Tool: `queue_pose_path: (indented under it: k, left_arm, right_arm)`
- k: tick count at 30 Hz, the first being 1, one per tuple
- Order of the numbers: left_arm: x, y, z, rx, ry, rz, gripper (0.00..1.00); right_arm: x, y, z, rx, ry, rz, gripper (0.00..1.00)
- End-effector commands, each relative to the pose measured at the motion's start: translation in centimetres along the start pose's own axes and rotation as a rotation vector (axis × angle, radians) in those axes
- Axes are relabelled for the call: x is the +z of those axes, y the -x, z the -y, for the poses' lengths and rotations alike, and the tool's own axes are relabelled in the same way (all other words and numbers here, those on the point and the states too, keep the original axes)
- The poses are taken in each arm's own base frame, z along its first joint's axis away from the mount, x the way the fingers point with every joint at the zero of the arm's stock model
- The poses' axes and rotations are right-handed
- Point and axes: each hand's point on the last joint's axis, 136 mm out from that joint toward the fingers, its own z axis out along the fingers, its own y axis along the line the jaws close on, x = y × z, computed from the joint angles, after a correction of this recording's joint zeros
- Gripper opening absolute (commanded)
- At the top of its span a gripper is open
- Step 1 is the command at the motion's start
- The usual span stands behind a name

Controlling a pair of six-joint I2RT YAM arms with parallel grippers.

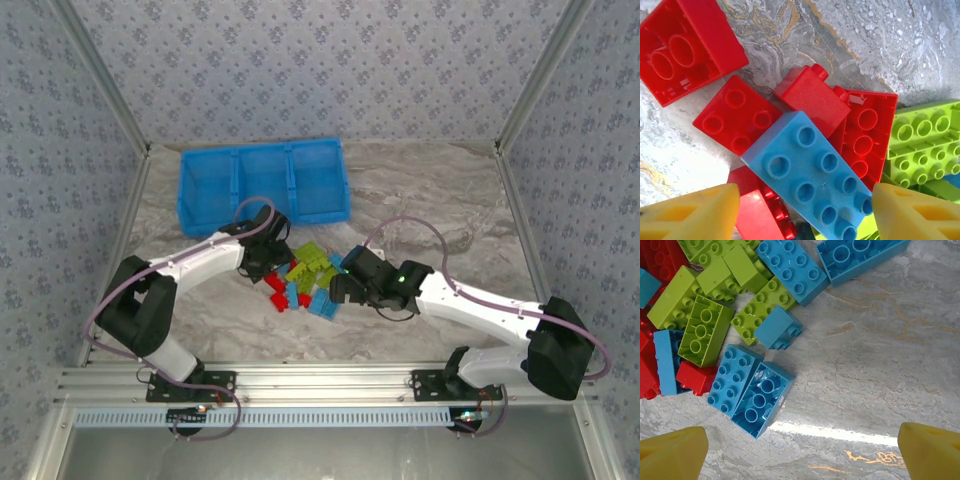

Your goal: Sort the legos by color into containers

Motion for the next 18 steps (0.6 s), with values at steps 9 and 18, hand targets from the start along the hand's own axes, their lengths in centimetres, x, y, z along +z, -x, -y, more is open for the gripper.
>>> queue_pose_path:
  k: [9, 18]
  left_arm:
    - [0.6, 0.7, -0.5, 0.023, 0.029, -0.002, 0.5]
    - [-1.5, 2.3, 1.4, 0.156, -0.028, 0.06, 0.65]
  right_arm:
    - [-1.4, 0.2, 0.1, -0.01, -0.031, 0.033, 1.0]
    - [-1.9, 0.3, -0.4, -0.027, -0.031, 0.046, 1.0]
